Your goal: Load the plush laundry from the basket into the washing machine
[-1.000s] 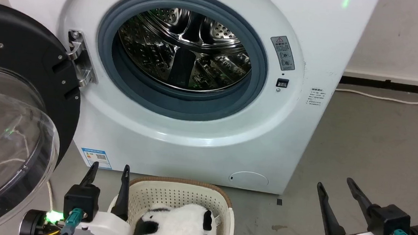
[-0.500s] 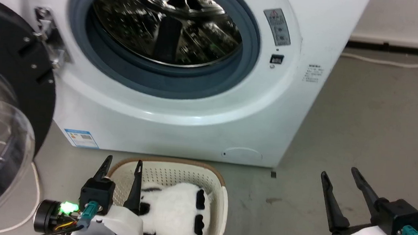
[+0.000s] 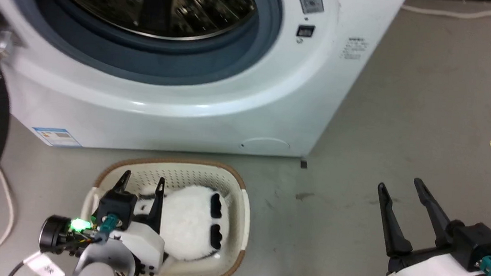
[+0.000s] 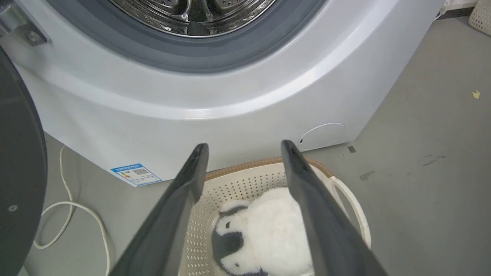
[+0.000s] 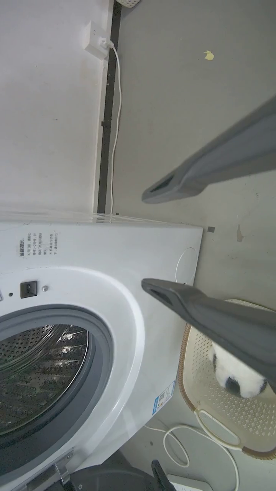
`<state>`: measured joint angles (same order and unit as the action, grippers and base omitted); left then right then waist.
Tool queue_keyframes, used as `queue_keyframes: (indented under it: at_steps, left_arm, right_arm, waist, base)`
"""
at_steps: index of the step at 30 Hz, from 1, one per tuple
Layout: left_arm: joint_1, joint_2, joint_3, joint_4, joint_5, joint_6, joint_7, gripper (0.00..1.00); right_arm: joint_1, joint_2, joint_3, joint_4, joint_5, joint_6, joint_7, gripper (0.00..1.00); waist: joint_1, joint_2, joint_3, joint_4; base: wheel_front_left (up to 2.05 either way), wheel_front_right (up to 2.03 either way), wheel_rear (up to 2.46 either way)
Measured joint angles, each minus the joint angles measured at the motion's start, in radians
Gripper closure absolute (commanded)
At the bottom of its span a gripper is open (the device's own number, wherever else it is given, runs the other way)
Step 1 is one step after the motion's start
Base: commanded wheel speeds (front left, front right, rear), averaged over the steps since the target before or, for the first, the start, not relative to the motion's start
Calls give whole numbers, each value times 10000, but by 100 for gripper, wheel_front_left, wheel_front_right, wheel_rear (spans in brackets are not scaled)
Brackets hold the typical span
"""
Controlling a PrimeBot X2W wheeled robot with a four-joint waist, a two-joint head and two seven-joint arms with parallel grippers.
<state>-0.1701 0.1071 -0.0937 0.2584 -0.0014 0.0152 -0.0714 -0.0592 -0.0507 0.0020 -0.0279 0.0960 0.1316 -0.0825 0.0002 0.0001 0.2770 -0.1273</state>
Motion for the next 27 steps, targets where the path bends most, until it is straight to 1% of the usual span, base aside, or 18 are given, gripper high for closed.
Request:
queue_keyframes:
  at_steps: [1,2,8,10,12,13,14,19,27]
  left_arm:
    - [0,0,0,0,0,0,0,0]
    - [-201,48,2,316,-54,-8,8,0]
    - [-668,226,-94,1139,-125,-111,178,0]
    - [-946,372,-153,1626,-199,-207,288,0]
    - [-1131,445,-232,1929,-209,-382,376,0]
    - [-1131,445,-232,1929,-209,-382,376,0]
    - [-1308,562,-326,2215,-219,-522,447,0]
    - [-1758,763,-470,2905,-366,-635,552,0]
    - [-2631,888,-731,4071,-690,-807,1379,0]
  right_arm:
    - [0,0,0,0,0,0,0,0]
    - [-57,0,31,-17,77,0,-56,0]
    - [-198,0,94,-58,293,0,-169,0]
    - [-320,0,123,-94,441,0,-215,0]
    - [-389,0,159,-119,500,0,-263,0]
    - [-389,0,159,-119,500,0,-263,0]
    - [-455,0,205,-117,585,0,-297,0]
    - [-549,0,286,-136,686,0,-420,0]
    - [-647,0,303,-261,905,0,-566,0]
  waist:
    - [0,0,0,0]
    - [-1,0,189,-86]
    - [0,0,666,-282]
    - [-1,0,952,-407]
    - [-1,0,1146,-497]
    - [-1,0,1146,-497]
    - [-1,0,1341,-589]
    - [-1,0,1817,-788]
    - [-1,0,2529,-1020]
  base:
    - [0,0,0]
    - [0,0,0]
    - [0,0,0]
    - [0,0,0]
    - [0,0,0]
    - [0,0,0]
    - [0,0,0]
    - [0,0,0]
    - [0,0,0]
